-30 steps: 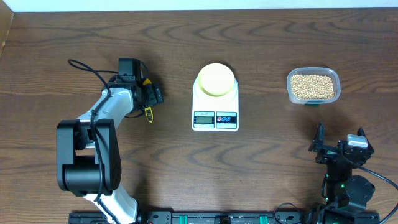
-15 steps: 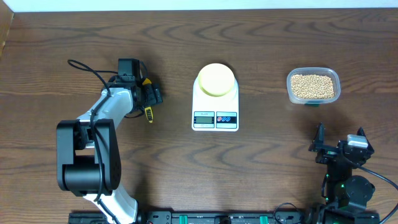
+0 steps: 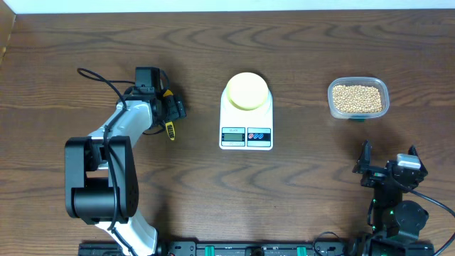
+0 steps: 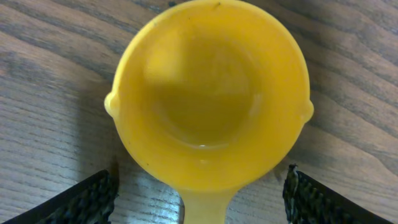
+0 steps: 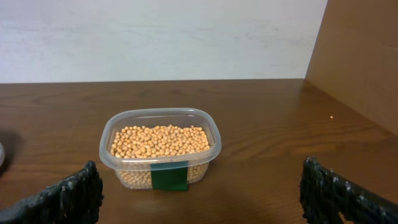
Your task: Scoop item into bowl and weigh 50g on scale
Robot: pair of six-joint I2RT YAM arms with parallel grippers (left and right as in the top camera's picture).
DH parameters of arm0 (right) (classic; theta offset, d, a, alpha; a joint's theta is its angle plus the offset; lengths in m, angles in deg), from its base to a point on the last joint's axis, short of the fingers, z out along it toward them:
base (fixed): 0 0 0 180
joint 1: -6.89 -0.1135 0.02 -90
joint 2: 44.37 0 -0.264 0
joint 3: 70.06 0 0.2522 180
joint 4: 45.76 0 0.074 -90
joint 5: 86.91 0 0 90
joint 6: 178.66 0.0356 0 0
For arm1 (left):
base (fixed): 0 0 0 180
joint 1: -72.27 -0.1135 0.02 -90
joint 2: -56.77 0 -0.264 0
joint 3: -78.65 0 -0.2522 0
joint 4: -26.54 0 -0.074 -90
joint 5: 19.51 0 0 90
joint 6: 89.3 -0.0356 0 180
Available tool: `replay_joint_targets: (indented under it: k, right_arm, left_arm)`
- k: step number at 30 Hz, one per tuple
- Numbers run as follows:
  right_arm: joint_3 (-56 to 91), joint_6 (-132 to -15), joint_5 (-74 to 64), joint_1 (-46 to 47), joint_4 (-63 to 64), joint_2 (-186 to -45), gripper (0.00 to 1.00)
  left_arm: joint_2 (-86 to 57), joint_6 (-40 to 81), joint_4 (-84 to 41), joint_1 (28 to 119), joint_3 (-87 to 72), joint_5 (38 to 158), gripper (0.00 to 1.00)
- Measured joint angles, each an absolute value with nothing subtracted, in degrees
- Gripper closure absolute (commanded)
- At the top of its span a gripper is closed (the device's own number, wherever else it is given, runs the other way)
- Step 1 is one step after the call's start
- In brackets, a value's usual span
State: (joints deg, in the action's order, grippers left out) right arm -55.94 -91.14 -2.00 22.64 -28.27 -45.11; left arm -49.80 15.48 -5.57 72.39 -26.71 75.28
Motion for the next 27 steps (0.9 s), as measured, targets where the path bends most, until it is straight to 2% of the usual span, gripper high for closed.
replay_joint_targets:
  k: [8, 10, 13, 20, 23, 27]
  right_arm:
    - [-55.94, -91.14, -2.00, 22.64, -28.27, -45.11, 0.01]
    - [-55.94, -91.12, -2.00, 22.64, -28.27, -45.11, 0.01]
    - [-55.94, -91.12, -2.00, 22.64, -28.27, -45.11, 0.01]
    - [-55.94, -91.14, -2.00, 22.64, -28.27, -45.11, 0.01]
    - [-55.94, -91.14, -2.00, 22.64, -28.27, -45.11, 0.01]
    - [-55.94, -91.14, -2.00, 22.64, -28.27, -45.11, 0.01]
  left_arm:
    - [-49.80, 15.48, -5.48, 72.39, -26.71, 75.24, 0.13]
    - [-49.80, 15.48, -5.35, 72.39, -26.73, 75.24, 0.12]
    - [-49.80, 15.46, -4.76, 72.39, -26.82, 75.28, 0.03]
    - [-49.80, 15.48, -3.84, 72.39, -26.93, 75.24, 0.03]
    - [-49.80, 15.55, -3.30, 72.39, -27.10, 74.83, 0.11]
    - [-49.84, 15.64, -2.60, 72.39, -27.25, 74.43, 0.41]
